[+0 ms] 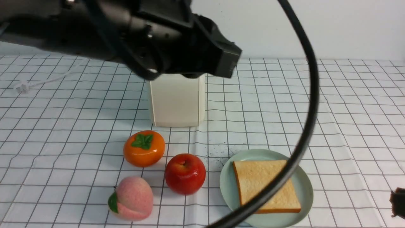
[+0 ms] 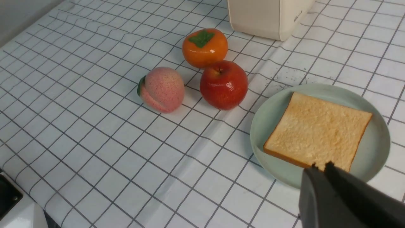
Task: Take toasted bread from bread machine on white checkered table place on plate.
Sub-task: 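Grasp the toast slice in the toaster and pull it up out of the slot with the right gripper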
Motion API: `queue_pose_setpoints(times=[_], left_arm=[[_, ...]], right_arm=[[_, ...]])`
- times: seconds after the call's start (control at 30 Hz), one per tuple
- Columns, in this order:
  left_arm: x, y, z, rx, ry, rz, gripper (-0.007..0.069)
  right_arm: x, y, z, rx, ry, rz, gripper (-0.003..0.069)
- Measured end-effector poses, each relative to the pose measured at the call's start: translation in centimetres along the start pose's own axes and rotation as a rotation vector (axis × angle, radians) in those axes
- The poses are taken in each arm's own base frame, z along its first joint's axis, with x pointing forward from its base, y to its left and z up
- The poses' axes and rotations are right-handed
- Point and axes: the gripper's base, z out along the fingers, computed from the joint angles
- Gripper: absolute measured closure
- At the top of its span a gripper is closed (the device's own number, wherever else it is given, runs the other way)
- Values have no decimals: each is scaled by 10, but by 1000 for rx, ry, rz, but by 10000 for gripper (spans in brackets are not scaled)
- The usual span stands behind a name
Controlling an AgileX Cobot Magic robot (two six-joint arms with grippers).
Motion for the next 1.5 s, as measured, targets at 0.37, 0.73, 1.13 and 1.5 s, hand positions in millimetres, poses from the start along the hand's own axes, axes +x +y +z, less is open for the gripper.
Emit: queue_pose_setpoints(times=[0.37,0.73,1.13,1.5], left_arm=[[64,12,-84,-326,-3,-169,638],[106,12,-143,-440,-132,-233,638],[111,13,-145,-457,-97,-245,638],[109,12,-145,-449,-117,-240,638]], right_arm=[[-63,-30,49,-25,120,87,627],[-142,-10,166,-126,129,-70,617],[-182,-30,295,-51,7,-39,295],[-180,-58,386,-15,-80,-15,118]])
